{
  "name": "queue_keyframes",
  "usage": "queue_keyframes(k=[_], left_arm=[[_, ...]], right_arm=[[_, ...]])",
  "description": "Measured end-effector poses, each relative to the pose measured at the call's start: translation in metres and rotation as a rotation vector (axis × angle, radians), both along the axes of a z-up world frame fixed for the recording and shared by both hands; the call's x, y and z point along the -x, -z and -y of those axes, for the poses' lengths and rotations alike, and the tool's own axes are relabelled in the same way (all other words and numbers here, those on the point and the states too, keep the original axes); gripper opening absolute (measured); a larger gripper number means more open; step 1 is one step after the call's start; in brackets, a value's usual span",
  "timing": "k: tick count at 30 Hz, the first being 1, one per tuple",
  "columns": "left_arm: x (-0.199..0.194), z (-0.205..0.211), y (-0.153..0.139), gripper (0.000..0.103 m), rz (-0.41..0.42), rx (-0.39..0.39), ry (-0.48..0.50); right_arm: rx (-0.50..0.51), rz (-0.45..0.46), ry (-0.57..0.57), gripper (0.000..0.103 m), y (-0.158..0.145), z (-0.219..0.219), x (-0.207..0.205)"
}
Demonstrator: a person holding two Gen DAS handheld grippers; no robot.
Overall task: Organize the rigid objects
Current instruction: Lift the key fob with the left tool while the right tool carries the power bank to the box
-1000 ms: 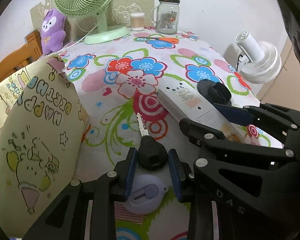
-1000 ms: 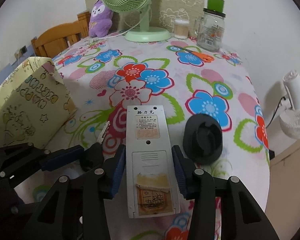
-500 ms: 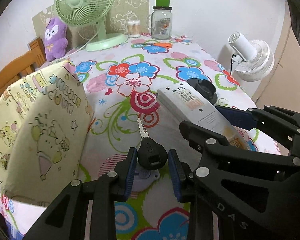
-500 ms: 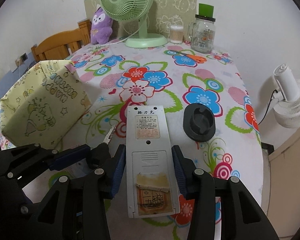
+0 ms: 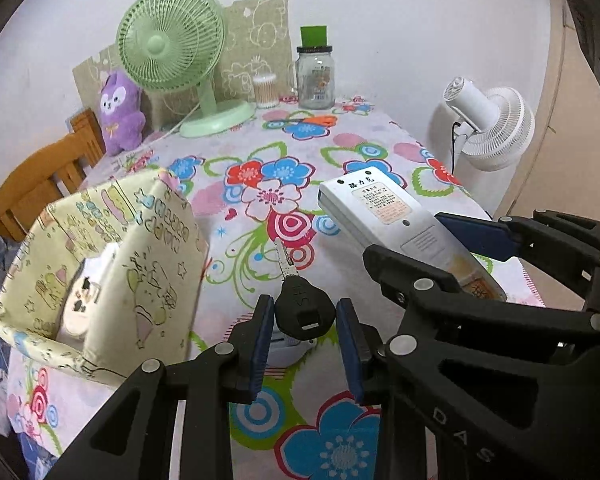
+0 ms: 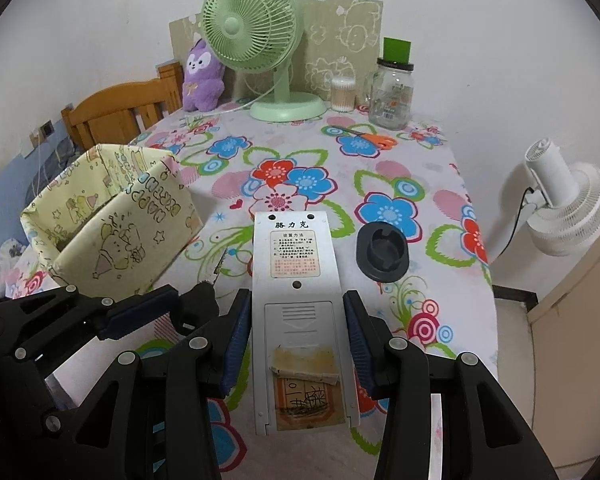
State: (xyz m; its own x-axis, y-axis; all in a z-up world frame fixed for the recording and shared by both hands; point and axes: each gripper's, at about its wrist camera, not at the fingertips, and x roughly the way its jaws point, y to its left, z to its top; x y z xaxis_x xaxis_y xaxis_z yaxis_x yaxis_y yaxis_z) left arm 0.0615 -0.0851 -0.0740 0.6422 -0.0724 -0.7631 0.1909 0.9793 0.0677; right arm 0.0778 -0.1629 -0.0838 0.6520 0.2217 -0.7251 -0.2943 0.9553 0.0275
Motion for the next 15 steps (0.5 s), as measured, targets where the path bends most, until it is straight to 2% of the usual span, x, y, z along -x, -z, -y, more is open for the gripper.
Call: queue_keyframes(k=[15], left_arm=[[0.010,0.006,-0.031,0.032,0.045,-0.012,0.064]], right_arm=[[0.015,0.035,0.078,0.048,-0.032,0.007,0.018]])
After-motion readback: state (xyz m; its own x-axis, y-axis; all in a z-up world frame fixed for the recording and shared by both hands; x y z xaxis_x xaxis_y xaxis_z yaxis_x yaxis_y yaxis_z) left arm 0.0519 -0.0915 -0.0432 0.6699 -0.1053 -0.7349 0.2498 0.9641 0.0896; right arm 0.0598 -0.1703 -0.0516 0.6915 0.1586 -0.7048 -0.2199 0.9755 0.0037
